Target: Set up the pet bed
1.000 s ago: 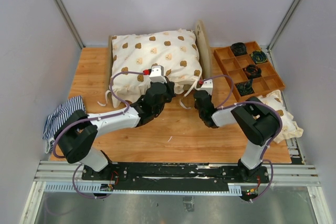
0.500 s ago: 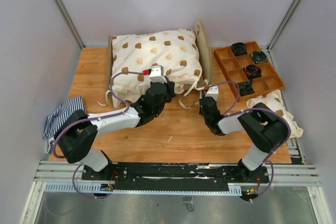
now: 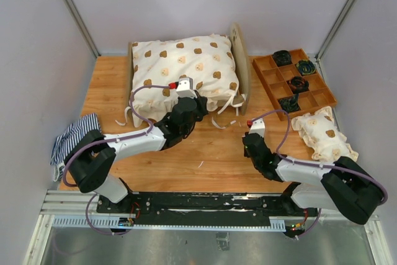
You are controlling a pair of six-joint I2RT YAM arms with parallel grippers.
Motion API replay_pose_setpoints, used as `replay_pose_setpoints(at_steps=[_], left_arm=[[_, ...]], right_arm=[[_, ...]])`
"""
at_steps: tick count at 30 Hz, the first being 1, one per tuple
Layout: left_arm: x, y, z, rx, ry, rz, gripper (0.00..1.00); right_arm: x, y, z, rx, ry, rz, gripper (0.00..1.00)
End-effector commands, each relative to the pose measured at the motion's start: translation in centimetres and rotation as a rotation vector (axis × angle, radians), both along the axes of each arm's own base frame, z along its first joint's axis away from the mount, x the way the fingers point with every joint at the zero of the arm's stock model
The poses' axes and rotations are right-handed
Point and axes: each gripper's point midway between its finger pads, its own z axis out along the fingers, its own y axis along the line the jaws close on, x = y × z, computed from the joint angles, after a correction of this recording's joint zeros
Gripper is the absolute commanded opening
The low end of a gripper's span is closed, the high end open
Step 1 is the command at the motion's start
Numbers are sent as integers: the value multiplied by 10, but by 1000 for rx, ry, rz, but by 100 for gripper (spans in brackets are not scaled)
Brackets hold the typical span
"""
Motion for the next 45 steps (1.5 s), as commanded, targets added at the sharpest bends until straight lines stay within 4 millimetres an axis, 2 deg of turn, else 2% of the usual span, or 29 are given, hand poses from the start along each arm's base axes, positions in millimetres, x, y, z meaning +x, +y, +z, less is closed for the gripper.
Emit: replay_pose_setpoints(at_steps=[1, 4, 8, 15, 22, 25, 27, 30, 34, 36, 39, 42, 45], left_arm=[[8, -1, 5, -27, -19, 25, 0], [11, -1, 3, -18, -21, 32, 0], [15, -1, -1, -21, -14, 39, 0], [23, 2, -4, -31, -6, 41, 0], [28, 2, -5, -35, -3, 34, 0], [29, -1, -5, -37, -2, 23, 0], [29, -3, -6, -36, -2, 18, 0], [30, -5, -5, -41, -2, 14, 0], [30, -8, -2, -47, -5, -1, 0], [30, -8, -1, -48, -7, -1, 0], [30, -10, 0, -60, -5, -4, 0], [29, -10, -1, -66, 0, -7, 0], [29, -10, -3, -77, 9, -4, 0]], right_arm=[[18, 0, 25, 11, -115, 42, 17], [45, 7, 39, 77, -118, 57, 28], [78, 18, 50, 106, -144, 66, 32], [116, 42, 41, 136, -135, 91, 31], [147, 37, 24, 106, -154, 16, 34], [148, 35, 9, 112, -136, -14, 37], [146, 27, 3, 114, -135, -64, 40], [148, 26, 2, 112, -129, -81, 43], [144, 12, 2, 80, -116, -146, 43], [145, 12, 4, 72, -113, -144, 42], [145, 13, -12, 20, -28, -144, 40], [146, 16, -19, 4, 15, -138, 37], [147, 16, -20, -1, 21, -143, 29]])
